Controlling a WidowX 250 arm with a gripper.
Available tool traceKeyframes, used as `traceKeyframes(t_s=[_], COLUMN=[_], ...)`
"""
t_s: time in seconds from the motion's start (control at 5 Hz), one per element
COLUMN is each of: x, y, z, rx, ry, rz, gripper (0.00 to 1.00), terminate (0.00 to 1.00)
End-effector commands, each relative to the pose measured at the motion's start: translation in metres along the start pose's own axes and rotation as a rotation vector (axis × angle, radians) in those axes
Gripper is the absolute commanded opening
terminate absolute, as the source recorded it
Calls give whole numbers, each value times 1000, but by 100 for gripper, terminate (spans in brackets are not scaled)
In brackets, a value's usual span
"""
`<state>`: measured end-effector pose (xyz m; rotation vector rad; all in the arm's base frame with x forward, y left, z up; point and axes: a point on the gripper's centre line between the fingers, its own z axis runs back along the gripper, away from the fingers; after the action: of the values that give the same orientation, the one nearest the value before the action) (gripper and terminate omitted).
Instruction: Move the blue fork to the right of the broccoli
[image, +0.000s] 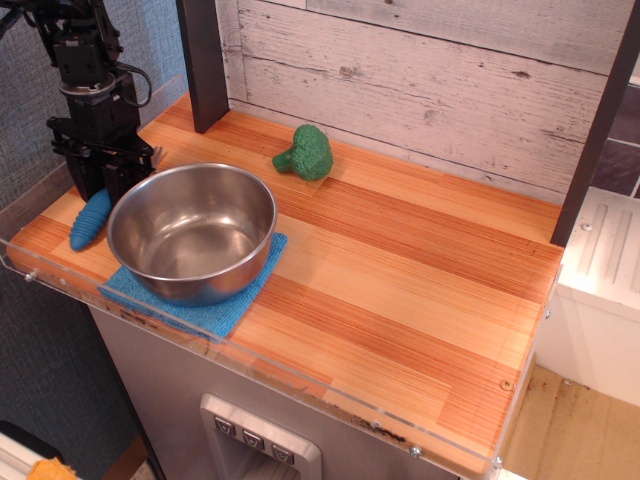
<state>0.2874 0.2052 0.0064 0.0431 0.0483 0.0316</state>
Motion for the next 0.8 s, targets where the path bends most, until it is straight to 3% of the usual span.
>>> traceKeyframes(t_s=[0.0,0.2,0.4,0.6], x=[-8,-8,-1,-7], y=[1,-1,-16,-53], z=[31,66,116,162], rx=[-4,-25,-21,38], ry=[-84,-184,-290,-355], rz=[-32,-39,-21,-15], gripper=[0,0,0,0], terminate=[0,0,0,0])
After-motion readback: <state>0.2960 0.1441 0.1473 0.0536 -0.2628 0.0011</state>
